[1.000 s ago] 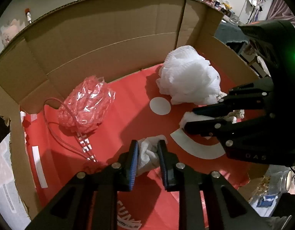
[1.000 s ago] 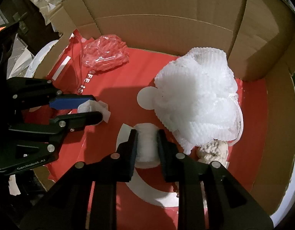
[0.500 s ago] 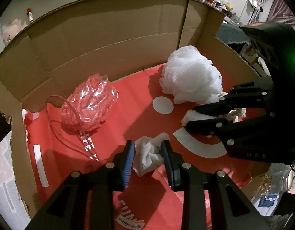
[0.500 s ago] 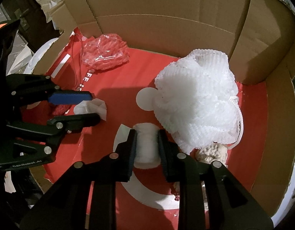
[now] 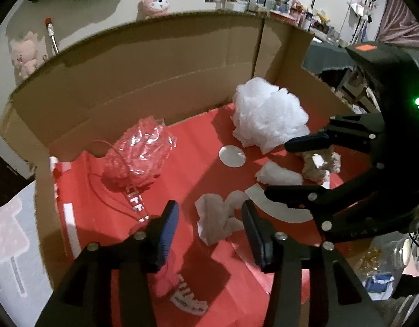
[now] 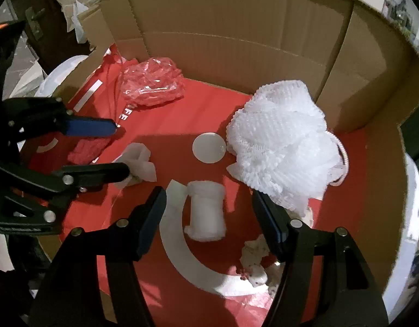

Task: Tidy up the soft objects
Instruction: 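Withdraw both tools from the box back toward the table items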

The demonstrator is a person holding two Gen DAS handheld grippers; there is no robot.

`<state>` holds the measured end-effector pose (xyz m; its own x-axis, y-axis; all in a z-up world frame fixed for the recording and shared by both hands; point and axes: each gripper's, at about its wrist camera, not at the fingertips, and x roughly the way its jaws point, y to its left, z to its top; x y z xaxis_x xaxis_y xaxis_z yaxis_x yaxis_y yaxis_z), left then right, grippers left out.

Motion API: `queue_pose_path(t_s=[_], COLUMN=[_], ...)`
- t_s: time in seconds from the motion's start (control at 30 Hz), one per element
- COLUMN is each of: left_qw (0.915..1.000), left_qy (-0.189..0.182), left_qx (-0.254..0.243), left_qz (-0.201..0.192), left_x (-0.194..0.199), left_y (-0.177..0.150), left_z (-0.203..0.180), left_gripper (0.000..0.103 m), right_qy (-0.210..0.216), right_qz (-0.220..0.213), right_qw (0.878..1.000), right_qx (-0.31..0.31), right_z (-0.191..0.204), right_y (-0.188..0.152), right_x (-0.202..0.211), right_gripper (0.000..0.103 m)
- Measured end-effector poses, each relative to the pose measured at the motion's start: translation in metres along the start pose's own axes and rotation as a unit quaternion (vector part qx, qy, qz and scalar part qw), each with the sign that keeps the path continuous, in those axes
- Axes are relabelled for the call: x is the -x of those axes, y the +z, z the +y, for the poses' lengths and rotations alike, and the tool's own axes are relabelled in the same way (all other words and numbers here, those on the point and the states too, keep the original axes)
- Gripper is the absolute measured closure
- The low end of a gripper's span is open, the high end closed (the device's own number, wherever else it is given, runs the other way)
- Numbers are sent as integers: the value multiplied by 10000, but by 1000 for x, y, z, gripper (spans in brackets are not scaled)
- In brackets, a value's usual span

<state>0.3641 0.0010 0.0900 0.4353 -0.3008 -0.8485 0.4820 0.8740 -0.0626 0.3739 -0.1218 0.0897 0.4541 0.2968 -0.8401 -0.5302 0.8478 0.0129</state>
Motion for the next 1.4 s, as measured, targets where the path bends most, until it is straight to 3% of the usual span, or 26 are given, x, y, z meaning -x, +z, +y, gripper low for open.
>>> queue_pose_path(t_s=[0.23, 0.3, 0.47, 0.73, 0.97, 1.1, 1.23, 1.4], left_qw=[9976, 9951, 9860, 9675, 9522, 9439, 9413, 9426], left_qy=[1, 29, 124, 381, 683, 752, 807, 814], left_qx=[101, 143, 281, 407, 414, 573, 740, 952], left_qz=[-687, -978, -1641, -2465, -2948, -3164, -3193, -3096], left_x=[60, 85, 136, 194, 217, 216, 204, 183], left_y=[-16, -24, -46, -96, -146, -180, -206, -235], left_z=[-21, -31, -54, -92, -123, -134, -141, -144], left_gripper=[29, 19, 7, 1, 0, 0, 0, 0], right_qy=[-67, -65, -87, -317, -520, -673, -933, -992], right_qz=[-388, -600, -1199, -2131, -2772, -3017, -3268, -3294], right_qw=[9992, 9981, 9927, 9765, 9593, 9508, 9401, 9377], right_qx=[-59, -108, -123, -60, -147, -204, -277, -493], right_z=[10, 13, 21, 50, 75, 89, 100, 106], right_y=[-12, -18, -41, -95, -160, -198, -232, -265], right_x=[45, 68, 126, 201, 235, 240, 232, 207], right_gripper=[36, 33, 26, 23, 17, 16, 16, 15])
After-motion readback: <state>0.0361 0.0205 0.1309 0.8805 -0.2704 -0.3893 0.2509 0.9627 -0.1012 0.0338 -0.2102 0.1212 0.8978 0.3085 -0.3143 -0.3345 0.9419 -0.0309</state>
